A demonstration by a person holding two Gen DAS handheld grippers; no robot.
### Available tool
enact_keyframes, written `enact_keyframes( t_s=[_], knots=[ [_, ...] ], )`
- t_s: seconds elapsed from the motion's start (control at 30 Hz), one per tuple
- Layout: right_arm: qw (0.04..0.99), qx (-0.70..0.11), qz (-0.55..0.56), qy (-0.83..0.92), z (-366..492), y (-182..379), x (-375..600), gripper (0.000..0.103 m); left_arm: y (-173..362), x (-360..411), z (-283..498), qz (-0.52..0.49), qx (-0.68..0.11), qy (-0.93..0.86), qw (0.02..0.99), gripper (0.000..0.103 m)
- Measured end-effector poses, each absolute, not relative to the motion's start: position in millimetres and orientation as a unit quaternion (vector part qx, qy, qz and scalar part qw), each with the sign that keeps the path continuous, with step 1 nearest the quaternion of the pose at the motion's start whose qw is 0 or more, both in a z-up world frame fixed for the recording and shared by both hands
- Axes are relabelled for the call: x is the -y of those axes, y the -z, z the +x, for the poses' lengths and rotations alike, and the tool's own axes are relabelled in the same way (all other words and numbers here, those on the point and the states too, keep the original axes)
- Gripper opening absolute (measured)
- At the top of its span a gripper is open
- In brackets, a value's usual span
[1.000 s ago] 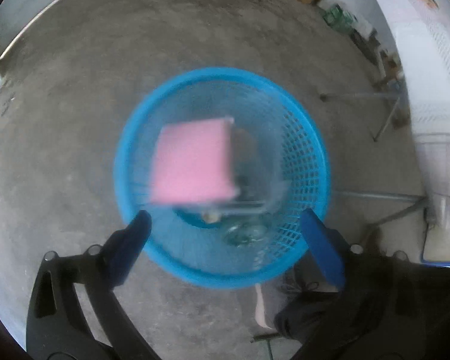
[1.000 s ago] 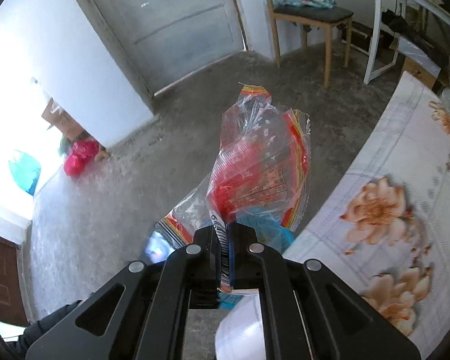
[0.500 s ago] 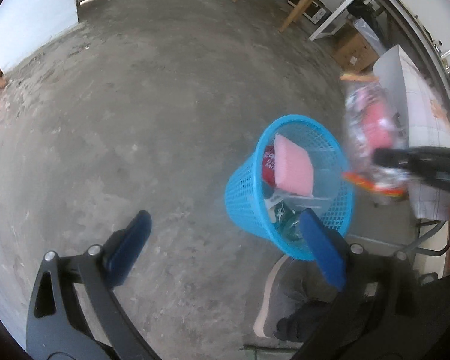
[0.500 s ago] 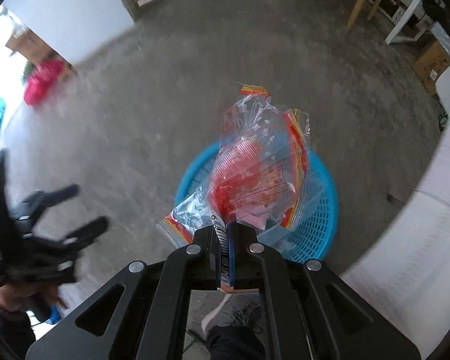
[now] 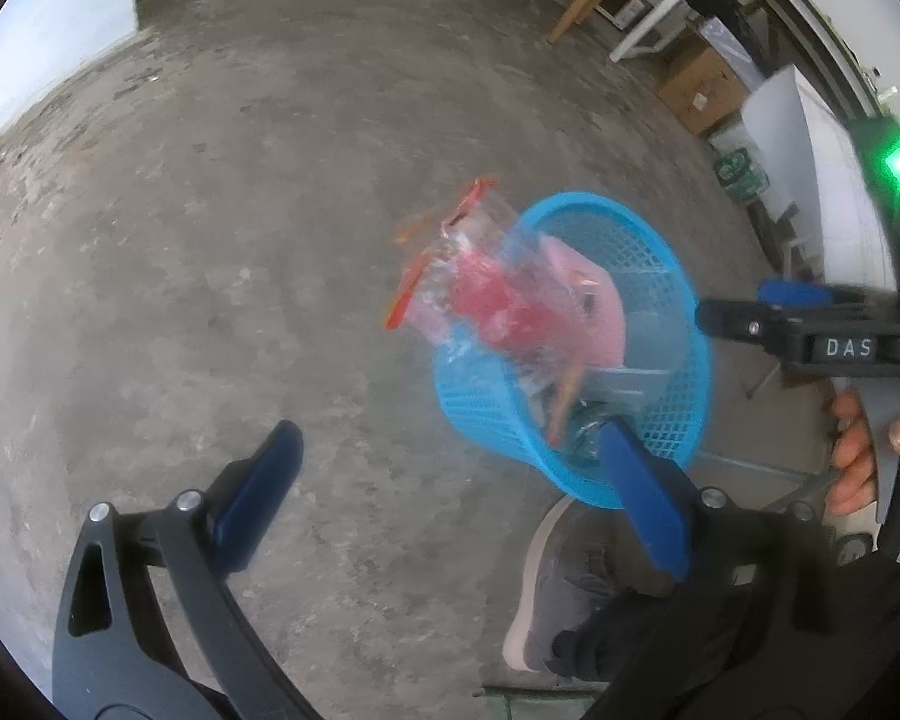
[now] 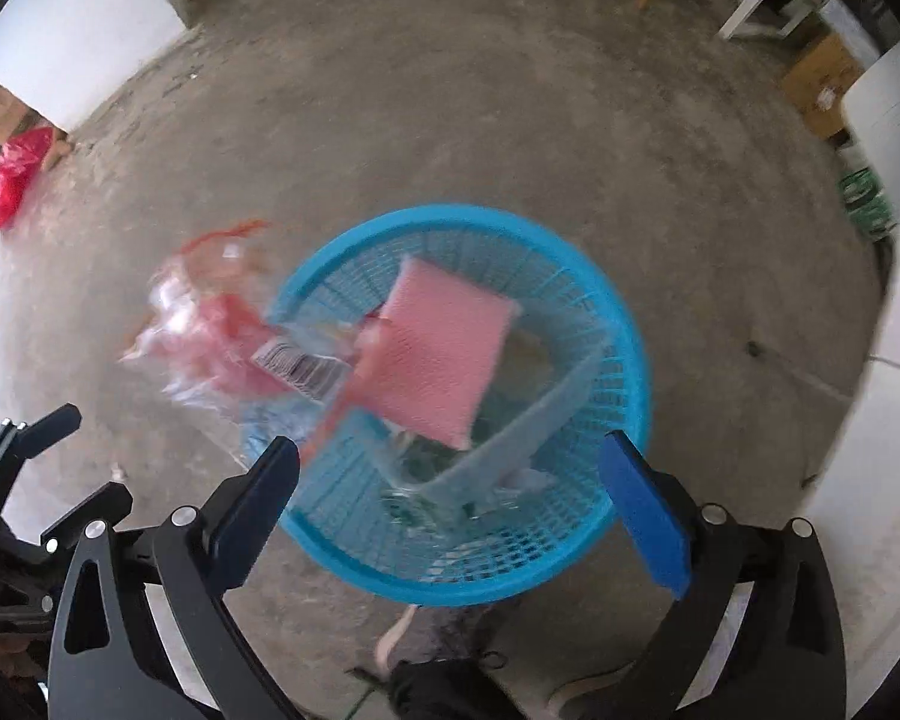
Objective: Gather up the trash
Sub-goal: 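Lower the left gripper to the floor and grasp the red-printed snack bag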
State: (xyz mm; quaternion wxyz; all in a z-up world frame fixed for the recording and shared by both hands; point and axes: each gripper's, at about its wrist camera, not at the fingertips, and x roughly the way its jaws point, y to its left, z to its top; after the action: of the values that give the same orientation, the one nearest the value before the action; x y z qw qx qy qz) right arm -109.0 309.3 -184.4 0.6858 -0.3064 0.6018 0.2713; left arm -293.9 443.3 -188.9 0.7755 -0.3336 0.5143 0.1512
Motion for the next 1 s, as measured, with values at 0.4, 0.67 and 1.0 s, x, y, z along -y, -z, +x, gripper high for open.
enact_keyframes(
  t_s=[0.4,0.67,1.0],
  knots=[
    [0.748,-0.524,-0.253,-0.321,-135,114,-297,0.097,171,-412,-259,-0.264,-0.507,-0.128,0.811,0.095],
    [0.766,-0.48,-0.271,-0.33,-149,107,-282,0.097,177,-427,-271,-0.28,-0.511,-0.153,0.798,0.095],
    [0.761,-0.481,-0.259,-0.35,-150,106,-287,0.097,282,-476,-329,-0.399,-0.548,-0.258,0.688,0.095]
  ],
)
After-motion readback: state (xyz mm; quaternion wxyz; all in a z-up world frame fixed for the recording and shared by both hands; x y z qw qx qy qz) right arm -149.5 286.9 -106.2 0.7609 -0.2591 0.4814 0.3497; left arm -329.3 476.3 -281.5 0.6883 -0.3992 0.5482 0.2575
